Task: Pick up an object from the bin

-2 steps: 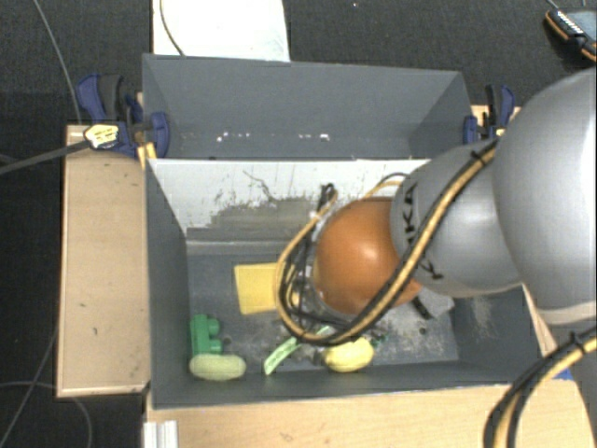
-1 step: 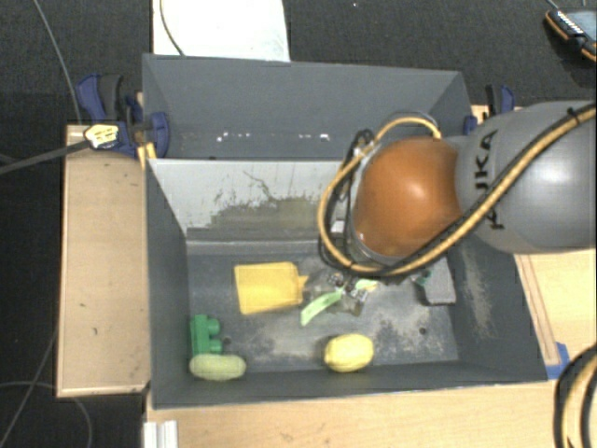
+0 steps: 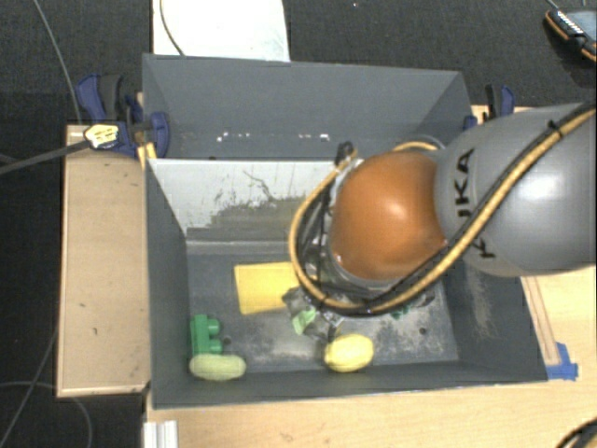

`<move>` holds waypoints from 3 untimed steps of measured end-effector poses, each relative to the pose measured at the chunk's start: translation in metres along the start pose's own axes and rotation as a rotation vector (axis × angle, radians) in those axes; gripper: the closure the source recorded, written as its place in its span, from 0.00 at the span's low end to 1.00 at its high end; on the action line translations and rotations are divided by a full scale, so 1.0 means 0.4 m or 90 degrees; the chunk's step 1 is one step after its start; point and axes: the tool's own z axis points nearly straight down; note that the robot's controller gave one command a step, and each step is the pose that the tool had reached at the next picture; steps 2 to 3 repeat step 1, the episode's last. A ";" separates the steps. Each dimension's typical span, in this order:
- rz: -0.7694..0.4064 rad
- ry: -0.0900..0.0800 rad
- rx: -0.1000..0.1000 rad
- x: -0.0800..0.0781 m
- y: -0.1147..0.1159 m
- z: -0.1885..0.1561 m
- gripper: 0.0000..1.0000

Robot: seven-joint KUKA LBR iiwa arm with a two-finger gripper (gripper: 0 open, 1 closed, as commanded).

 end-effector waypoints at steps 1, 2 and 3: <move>-0.163 -0.006 0.008 -0.008 -0.169 -0.151 1.00; -0.163 -0.006 0.008 -0.008 -0.169 -0.151 1.00; -0.163 -0.006 0.008 -0.008 -0.169 -0.151 1.00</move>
Offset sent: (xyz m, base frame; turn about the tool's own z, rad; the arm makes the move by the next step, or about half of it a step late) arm 0.0124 -0.0055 0.0250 -0.0270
